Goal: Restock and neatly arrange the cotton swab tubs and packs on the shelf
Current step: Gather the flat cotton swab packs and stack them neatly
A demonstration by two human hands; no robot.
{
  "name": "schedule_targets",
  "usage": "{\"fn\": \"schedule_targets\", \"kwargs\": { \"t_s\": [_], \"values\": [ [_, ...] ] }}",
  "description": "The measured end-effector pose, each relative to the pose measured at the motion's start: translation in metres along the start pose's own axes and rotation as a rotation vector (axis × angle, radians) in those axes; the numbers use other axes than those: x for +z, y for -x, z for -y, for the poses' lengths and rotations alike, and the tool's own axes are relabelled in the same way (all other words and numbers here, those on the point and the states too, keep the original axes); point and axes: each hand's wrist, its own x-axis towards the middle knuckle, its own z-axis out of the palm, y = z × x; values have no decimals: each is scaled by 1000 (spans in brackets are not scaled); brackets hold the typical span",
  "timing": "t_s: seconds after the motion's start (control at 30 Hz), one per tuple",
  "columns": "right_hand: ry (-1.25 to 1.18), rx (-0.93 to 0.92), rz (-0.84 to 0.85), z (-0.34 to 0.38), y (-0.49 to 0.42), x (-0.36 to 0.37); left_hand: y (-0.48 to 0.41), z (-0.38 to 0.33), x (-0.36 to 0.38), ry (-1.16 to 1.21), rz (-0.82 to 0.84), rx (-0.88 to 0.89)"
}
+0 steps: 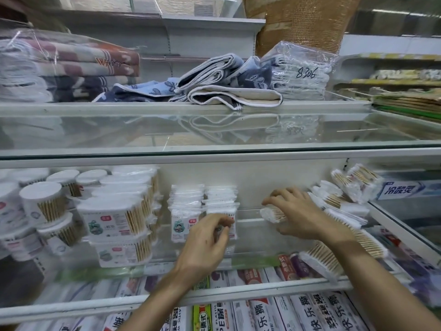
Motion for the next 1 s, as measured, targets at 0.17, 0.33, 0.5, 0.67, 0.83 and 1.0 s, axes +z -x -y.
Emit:
{"fn": "schedule_targets", "kwargs": {
  "t_s": [0.17,0.33,0.5,0.67,0.83,1.0],
  "values": [
    [87,29,-116,-5,0,16,-8,-7,9,88,15,-56],
    [-596,147,-290,-8,2,5,-15,-8,10,293,23,-144],
    [-1376,185,-175,9,14,-15,-21,-18,6,550,46,-230],
    [-1425,120,-58,24,18,-17,-24,-26,7,616,45,-264],
    [-1386,70,-33,32,21,-21,-23,-26,5,660,17,-284],
    [-1526,83,-28,36,17,-14,-18,-23,-4,801,-30,-331]
  ]
}}
